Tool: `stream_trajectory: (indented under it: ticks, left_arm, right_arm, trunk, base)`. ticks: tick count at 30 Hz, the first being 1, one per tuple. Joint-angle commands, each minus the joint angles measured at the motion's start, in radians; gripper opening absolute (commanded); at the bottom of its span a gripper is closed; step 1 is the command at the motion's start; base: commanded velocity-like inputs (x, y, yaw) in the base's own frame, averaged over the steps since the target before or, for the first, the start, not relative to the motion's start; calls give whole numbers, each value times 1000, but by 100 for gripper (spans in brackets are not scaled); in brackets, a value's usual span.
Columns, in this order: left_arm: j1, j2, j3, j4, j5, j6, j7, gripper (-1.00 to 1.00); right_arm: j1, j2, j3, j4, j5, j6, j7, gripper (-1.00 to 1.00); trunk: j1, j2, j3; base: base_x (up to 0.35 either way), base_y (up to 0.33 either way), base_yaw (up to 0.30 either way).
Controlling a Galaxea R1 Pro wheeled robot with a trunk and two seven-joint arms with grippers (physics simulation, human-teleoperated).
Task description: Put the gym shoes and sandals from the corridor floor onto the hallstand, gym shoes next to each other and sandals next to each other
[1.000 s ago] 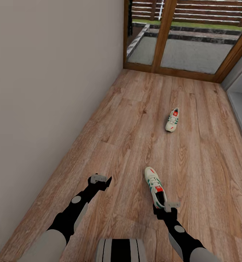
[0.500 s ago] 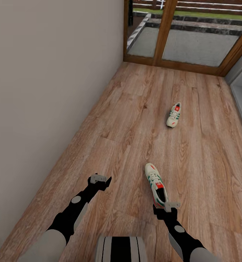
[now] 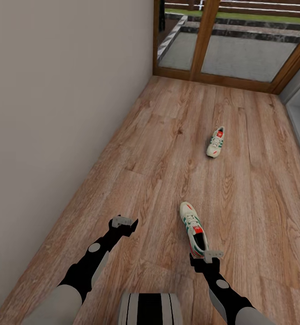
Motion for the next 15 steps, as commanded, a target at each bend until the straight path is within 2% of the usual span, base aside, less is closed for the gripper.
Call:
stream_trajectory:
  ticks: [1, 6, 10, 15]
  left_arm:
    - [-1, 0, 0, 0, 2, -3, -2, 100]
    - [-1, 1, 2, -3, 2, -3, -2, 100]
    - [-1, 0, 1, 0, 0, -2, -2, 100]
    - [0, 0, 2, 1, 1, -3, -2, 100]
  right_arm:
    - [0, 0, 3, 1, 0, -3, -4, 100]
    - [0, 0, 2, 1, 0, -3, -4, 100]
    - [0, -1, 2, 1, 0, -3, -4, 100]
    - [0, -2, 2, 1, 0, -3, -4, 100]
  trunk:
    - [0, 0, -1]
    - [0, 0, -1]
    - [0, 0, -1]
    - [0, 0, -1]
  base:
    - [0, 0, 0]
    - [19, 0, 0]
    - [174, 0, 0]
    - [77, 0, 0]
